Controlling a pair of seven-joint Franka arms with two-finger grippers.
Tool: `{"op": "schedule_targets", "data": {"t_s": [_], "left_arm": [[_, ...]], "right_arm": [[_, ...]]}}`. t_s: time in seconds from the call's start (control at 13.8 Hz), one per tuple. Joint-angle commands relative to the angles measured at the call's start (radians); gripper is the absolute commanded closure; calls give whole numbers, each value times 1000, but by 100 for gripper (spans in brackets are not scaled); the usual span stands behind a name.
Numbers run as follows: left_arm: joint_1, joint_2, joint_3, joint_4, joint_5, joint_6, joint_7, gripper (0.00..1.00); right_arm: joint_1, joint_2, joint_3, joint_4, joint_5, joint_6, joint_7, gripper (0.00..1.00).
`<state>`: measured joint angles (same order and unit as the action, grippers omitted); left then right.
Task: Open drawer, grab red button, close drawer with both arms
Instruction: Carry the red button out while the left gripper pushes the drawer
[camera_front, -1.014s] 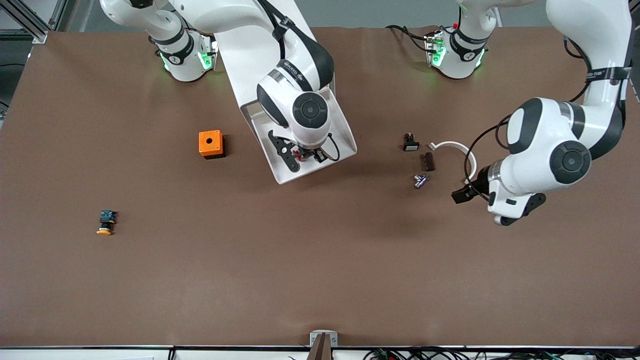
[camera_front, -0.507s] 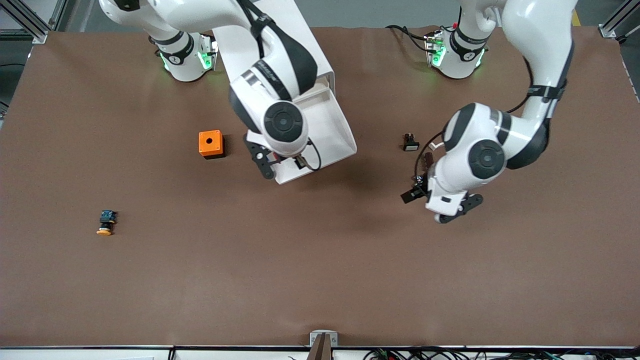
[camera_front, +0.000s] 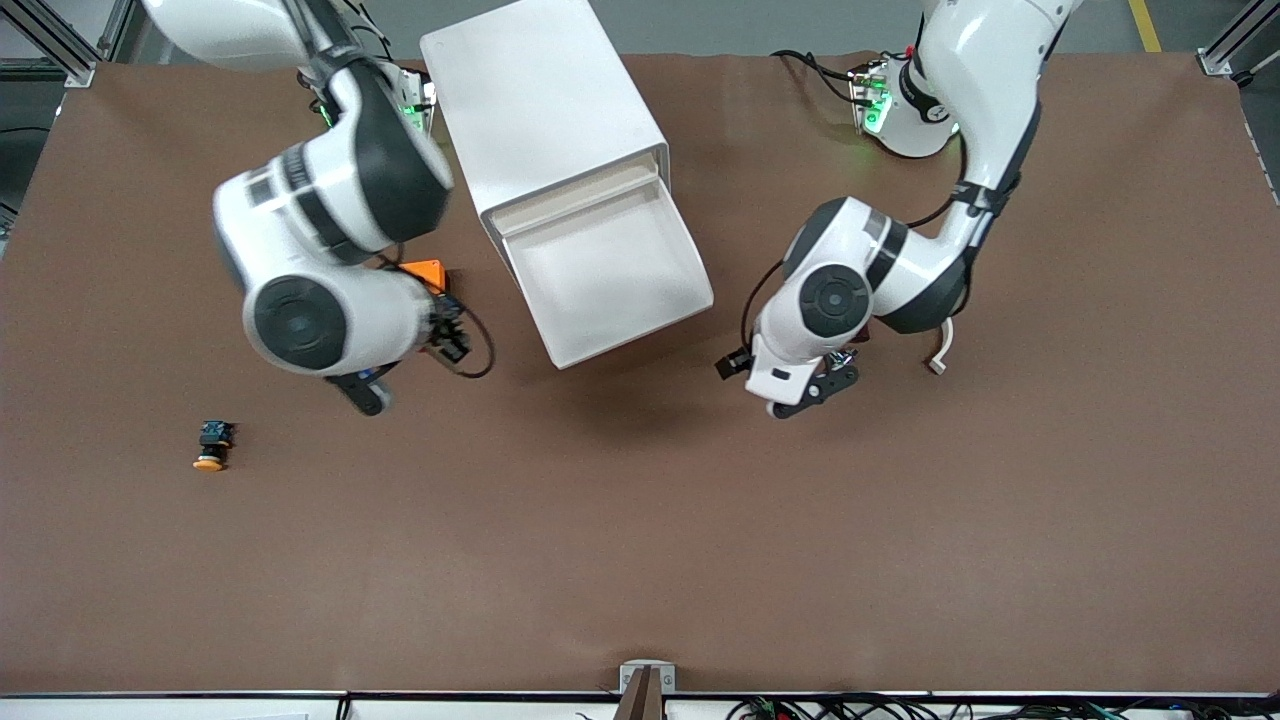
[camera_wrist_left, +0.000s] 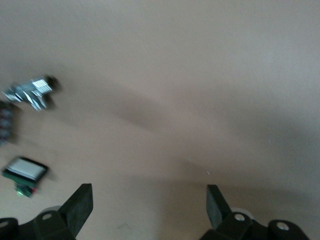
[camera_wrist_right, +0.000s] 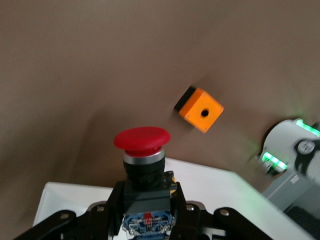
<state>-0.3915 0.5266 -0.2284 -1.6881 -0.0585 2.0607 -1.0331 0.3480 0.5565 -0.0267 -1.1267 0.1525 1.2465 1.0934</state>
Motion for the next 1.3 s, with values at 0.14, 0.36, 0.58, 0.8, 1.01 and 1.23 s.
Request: {"op": "schedule_targets", "data": {"t_s": [0.14, 0.36, 0.58, 0.8, 1.01, 1.23], "left_arm": [[-117, 23, 7, 28, -82, -8, -116, 0], [-174, 15, 4, 4, -101, -13, -130, 0], [-231, 13, 1, 4, -145, -13, -171, 0], [-251, 15, -29, 5, -176, -11, -194, 0], [-270, 19, -62, 5, -182, -11, -218, 0], [-319, 24, -62, 8, -182, -5, -255, 0]], "right_arm": [[-173, 3, 16, -24, -189, 19, -519, 80], [-276, 3, 14, -134, -212, 218, -757, 80], [-348, 6, 14, -250, -218, 402, -909, 80], [-383, 6, 14, -408, -221, 632, -996, 80], [-405, 13, 14, -513, -232, 801, -1047, 80], [-411, 39, 13, -545, -232, 856, -1113, 80]]}}
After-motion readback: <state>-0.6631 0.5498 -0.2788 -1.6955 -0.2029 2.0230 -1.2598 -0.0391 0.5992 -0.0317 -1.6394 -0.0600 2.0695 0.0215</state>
